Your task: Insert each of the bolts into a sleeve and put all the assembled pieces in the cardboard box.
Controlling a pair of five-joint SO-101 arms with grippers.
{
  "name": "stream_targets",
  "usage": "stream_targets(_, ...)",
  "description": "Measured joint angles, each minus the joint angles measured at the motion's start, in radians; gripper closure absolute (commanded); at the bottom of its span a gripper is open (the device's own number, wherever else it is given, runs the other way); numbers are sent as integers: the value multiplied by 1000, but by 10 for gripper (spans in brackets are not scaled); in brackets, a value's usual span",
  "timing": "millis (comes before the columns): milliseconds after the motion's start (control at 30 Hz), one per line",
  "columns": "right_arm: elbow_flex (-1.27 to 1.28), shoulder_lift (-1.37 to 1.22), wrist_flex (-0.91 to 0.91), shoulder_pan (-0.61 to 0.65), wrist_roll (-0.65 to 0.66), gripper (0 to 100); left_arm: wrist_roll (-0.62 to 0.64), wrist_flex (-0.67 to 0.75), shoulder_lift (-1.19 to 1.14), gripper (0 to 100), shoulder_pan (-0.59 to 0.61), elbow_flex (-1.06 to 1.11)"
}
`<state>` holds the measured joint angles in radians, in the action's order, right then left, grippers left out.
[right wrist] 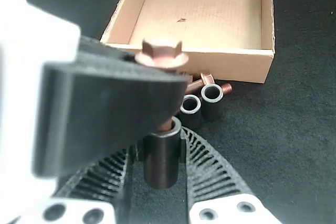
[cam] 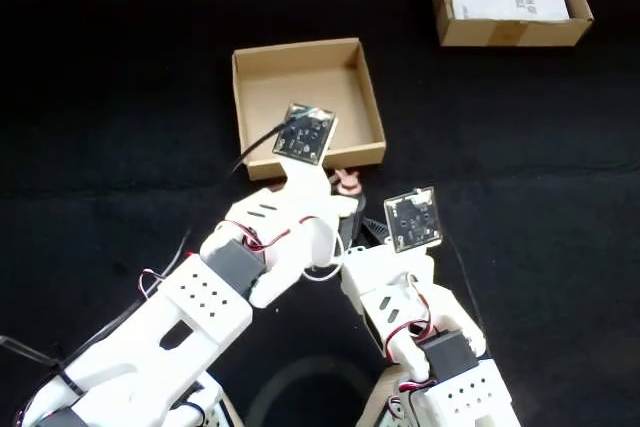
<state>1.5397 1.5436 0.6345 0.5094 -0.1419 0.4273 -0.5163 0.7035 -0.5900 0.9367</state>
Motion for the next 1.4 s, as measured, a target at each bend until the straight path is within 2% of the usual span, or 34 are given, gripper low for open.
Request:
stream_targets(100,0,0,0,-5,0,991,2,-58,0,705,-3,0)
stream_targets(333,2,-2,0,-81,0,991,3,-295,2,694,-43,-127)
stream_targets(533,-49,-2,0,-95,0,991,-2,-637,0,695,-66,-465)
stream_targets(767,-207,-43,43,-95,0,991,-46,-957,2,696,-69,-948)
stream_targets(867,-359,-147,120,-95,0,991,-51,-1076,3,760,-69,-1126)
stream_targets(967,-549,-292,176,-95,0,991,-51,-1171,6,896,-68,-1274)
stream_targets(1033,-678,-397,206,-95,0,991,-51,-1203,18,992,-23,-1323)
stream_targets(1100,-802,-506,229,-95,17,991,-58,-1211,43,974,49,-1330)
stream_targets(1200,-980,-667,242,-95,110,991,-124,-1211,84,966,199,-1267)
stream_targets(1400,-1260,-979,244,-95,304,991,-196,-1148,129,966,505,-970)
